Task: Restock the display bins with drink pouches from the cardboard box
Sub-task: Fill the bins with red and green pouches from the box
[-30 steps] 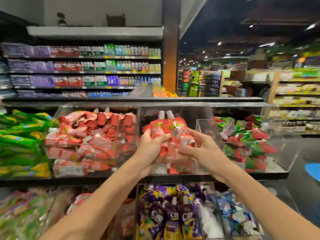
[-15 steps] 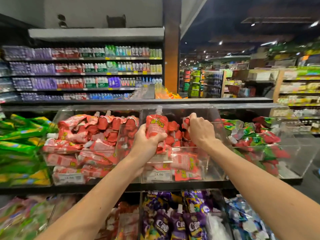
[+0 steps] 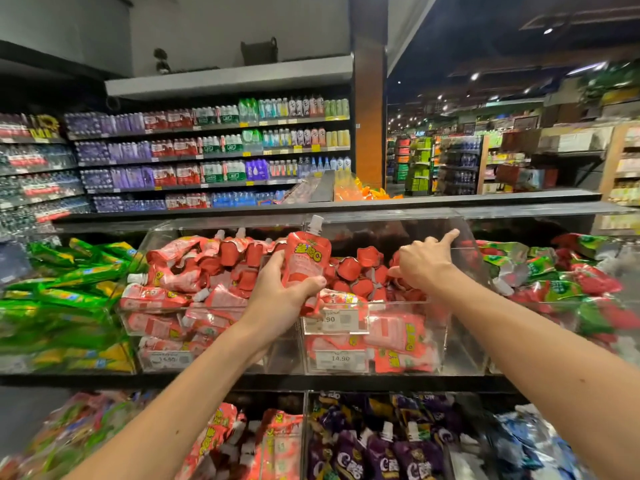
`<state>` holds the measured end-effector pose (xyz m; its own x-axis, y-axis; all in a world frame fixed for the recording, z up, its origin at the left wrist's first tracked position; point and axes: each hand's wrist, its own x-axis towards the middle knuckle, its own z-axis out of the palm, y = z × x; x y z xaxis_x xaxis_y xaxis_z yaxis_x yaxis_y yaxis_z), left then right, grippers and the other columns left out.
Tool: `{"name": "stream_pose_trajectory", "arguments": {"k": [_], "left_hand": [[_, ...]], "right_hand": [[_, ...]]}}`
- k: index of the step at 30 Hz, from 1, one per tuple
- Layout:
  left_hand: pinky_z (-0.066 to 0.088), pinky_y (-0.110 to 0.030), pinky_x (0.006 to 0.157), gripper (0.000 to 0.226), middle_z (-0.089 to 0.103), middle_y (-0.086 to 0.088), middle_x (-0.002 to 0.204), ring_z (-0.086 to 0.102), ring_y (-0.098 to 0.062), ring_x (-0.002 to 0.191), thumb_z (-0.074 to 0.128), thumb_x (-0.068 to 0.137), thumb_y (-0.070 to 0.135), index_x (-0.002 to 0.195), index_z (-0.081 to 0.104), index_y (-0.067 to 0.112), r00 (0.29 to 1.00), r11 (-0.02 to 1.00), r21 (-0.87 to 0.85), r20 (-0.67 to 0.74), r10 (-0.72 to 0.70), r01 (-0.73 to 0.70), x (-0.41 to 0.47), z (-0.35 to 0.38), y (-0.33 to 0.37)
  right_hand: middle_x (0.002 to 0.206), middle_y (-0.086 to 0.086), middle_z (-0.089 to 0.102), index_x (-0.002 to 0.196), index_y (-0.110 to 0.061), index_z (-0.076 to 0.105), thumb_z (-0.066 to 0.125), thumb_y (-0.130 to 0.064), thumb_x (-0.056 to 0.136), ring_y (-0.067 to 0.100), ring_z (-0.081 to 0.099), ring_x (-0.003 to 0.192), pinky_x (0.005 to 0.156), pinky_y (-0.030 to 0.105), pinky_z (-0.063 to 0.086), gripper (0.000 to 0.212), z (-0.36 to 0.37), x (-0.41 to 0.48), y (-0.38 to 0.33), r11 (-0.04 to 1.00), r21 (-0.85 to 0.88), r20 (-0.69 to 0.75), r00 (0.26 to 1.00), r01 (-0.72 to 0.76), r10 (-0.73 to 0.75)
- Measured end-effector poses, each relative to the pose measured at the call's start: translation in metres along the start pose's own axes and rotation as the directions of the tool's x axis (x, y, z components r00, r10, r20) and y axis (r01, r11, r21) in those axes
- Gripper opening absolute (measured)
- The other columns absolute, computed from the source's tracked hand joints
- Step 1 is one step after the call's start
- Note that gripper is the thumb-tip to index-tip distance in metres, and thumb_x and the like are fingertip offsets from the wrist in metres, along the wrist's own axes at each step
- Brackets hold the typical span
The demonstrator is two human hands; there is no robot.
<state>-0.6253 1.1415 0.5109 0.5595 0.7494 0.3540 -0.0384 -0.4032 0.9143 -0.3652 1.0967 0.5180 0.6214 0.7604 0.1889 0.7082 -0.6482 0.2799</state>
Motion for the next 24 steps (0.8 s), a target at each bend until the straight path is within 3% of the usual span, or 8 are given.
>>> {"name": "stream_pose_trajectory", "arguments": {"k": [4, 8, 10, 14, 17, 20, 22, 24], "left_hand": [[0.054, -0.030, 0.077, 0.035, 0.073, 0.003, 0.098, 0.071, -0.011, 0.088, 0.072, 0.088, 0.018, 0.118, 0.056, 0.025, 1.000, 1.000, 0.022, 0.027, -0.001, 0.001, 0.001, -0.003, 0.002], [0.051, -0.031, 0.075, 0.020, 0.071, 0.002, 0.083, 0.067, -0.011, 0.077, 0.066, 0.093, 0.030, 0.110, 0.058, 0.023, 0.997, 0.999, 0.047, 0.074, 0.006, -0.009, 0.002, 0.001, 0.007], [0.051, -0.034, 0.070, 0.020, 0.070, -0.007, 0.089, 0.065, -0.018, 0.078, 0.061, 0.094, 0.034, 0.107, 0.058, 0.019, 0.996, 0.997, -0.057, 0.078, -0.051, 0.055, 0.006, 0.003, 0.010], [0.048, -0.034, 0.061, 0.030, 0.061, -0.012, 0.086, 0.059, -0.019, 0.063, 0.053, 0.073, 0.010, 0.104, 0.054, 0.011, 0.972, 0.938, -0.277, 0.158, -0.172, 0.211, 0.017, 0.011, 0.018], [0.055, -0.031, 0.061, 0.044, 0.066, -0.013, 0.094, 0.065, -0.017, 0.066, 0.051, 0.082, -0.003, 0.123, 0.053, 0.010, 0.964, 0.959, -0.169, 0.183, -0.195, 0.226, 0.024, 0.016, 0.022], [0.058, -0.042, 0.083, 0.074, 0.066, -0.014, 0.110, 0.071, -0.021, 0.082, 0.072, 0.080, 0.015, 0.143, 0.035, 0.027, 0.981, 0.990, -0.007, 0.138, -0.138, 0.140, 0.035, 0.017, 0.021], [0.060, -0.043, 0.075, 0.057, 0.068, -0.011, 0.106, 0.073, -0.023, 0.086, 0.077, 0.084, 0.031, 0.130, 0.043, 0.026, 0.993, 0.990, 0.128, 0.090, -0.076, 0.064, 0.038, 0.026, 0.022], [0.061, -0.043, 0.069, 0.032, 0.071, -0.008, 0.095, 0.073, -0.022, 0.081, 0.070, 0.089, 0.039, 0.113, 0.055, 0.025, 0.998, 0.982, 0.185, 0.044, -0.037, 0.028, 0.040, 0.040, 0.021]], "right_hand": [[0.130, 0.012, 0.061, 0.125, -0.020, 0.062, 0.048, -0.059, 0.097, 0.038, 0.039, 0.135, 0.110, 0.071, 0.015, 0.050, -0.004, -0.007, 0.009, 1.000, 0.020, 0.015, 1.000, 0.010, -0.010], [0.116, 0.013, 0.066, 0.106, -0.014, 0.064, 0.051, -0.051, 0.097, 0.033, 0.053, 0.116, 0.098, 0.049, 0.040, 0.040, -0.010, -0.015, 0.021, 0.972, 0.229, -0.230, 0.973, 0.049, 0.005], [0.109, 0.013, 0.069, 0.101, -0.013, 0.066, 0.052, -0.042, 0.099, 0.033, 0.061, 0.105, 0.085, 0.041, 0.048, 0.032, -0.021, -0.020, 0.031, 0.913, 0.394, -0.323, 0.946, 0.105, 0.030], [0.104, 0.002, 0.072, 0.109, -0.017, 0.068, 0.061, -0.041, 0.095, 0.019, 0.065, 0.090, 0.081, 0.034, 0.054, 0.029, -0.040, -0.044, 0.033, 0.753, 0.559, -0.424, 0.900, 0.347, -0.100], [0.108, -0.005, 0.067, 0.115, -0.018, 0.065, 0.071, -0.048, 0.086, 0.010, 0.063, 0.088, 0.080, 0.028, 0.053, 0.042, -0.052, -0.071, 0.017, 0.583, 0.609, -0.493, 0.832, 0.538, -0.254], [0.117, -0.004, 0.066, 0.124, -0.020, 0.061, 0.075, -0.055, 0.078, 0.008, 0.060, 0.092, 0.083, 0.030, 0.052, 0.059, -0.053, -0.078, 0.003, 0.548, 0.564, -0.533, 0.779, 0.618, -0.330], [0.112, -0.006, 0.068, 0.125, -0.022, 0.060, 0.079, -0.058, 0.069, 0.008, 0.062, 0.088, 0.080, 0.028, 0.053, 0.070, -0.046, -0.077, -0.007, 0.502, 0.629, -0.483, 0.804, 0.594, -0.347], [0.095, -0.009, 0.067, 0.120, -0.018, 0.063, 0.084, -0.044, 0.070, 0.006, 0.063, 0.080, 0.073, 0.027, 0.054, 0.060, -0.036, -0.073, -0.021, 0.454, 0.703, -0.461, 0.837, 0.547, -0.294]]}}
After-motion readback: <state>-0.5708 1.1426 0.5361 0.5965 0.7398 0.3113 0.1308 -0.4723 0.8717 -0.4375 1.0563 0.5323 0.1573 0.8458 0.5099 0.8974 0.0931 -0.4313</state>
